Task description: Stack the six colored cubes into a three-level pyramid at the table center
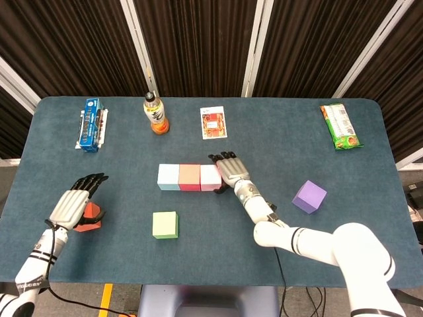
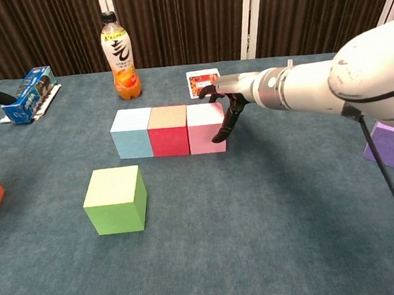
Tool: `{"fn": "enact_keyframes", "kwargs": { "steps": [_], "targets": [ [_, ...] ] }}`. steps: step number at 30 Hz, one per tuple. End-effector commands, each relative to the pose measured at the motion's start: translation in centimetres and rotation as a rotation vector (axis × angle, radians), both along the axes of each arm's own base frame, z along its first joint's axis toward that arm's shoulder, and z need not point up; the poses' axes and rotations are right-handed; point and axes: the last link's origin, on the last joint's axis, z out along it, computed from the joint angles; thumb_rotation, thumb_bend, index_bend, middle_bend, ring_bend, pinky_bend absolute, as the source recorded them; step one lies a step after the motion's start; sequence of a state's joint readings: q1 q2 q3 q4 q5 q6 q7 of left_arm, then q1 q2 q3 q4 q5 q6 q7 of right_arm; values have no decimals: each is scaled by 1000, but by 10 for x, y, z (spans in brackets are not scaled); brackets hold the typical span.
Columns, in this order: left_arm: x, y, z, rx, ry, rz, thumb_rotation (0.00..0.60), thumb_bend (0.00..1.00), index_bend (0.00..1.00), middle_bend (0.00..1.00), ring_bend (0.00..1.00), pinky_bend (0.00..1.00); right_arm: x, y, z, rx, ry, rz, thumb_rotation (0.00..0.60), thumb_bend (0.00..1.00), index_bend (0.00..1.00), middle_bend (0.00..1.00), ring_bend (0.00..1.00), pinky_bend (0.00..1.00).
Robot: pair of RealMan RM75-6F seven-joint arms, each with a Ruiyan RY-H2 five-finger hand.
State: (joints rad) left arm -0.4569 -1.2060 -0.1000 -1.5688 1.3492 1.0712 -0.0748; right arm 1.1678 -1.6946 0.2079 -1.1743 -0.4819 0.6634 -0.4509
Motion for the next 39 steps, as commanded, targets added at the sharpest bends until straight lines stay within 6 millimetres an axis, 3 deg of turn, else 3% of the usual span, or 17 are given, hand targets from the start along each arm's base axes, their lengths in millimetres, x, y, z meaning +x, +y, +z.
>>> {"fn": "enact_keyframes", "kwargs": {
  "steps": [1, 9, 12, 18, 25, 39],
  "targets": [
    [7, 13, 3, 5, 27, -29, 600, 335, 88, 36, 0, 89, -1, 5, 32, -27, -39, 12, 600, 299, 17, 187, 0, 34],
    [31, 58, -8, -10, 118, -93, 600, 339, 90, 38, 0, 88, -31, 31, 127, -162, -114, -7, 600, 299, 1, 177, 0, 33],
    [40, 74, -21, -19, 180, -117, 600, 339, 90, 35, 0, 86, -50, 47, 150, -207, -102, -18, 600, 299, 0, 179, 0, 32],
    [56, 101, -48, -36, 230, -110, 600, 339, 85, 31, 0, 82, -82, 75, 177, -253, -113, -46, 600, 299, 0, 179, 0, 32],
    [69, 125, -67, -17, 308, -112, 600, 339, 81, 28, 0, 81, -99, 93, 181, -252, -122, -36, 600, 299, 0, 178, 0, 32],
    [95, 146, -102, -85, 276, -107, 600, 338, 79, 26, 0, 82, -110, 93, 167, -218, -113, -43, 600, 299, 0, 178, 0, 32]
  ]
}}
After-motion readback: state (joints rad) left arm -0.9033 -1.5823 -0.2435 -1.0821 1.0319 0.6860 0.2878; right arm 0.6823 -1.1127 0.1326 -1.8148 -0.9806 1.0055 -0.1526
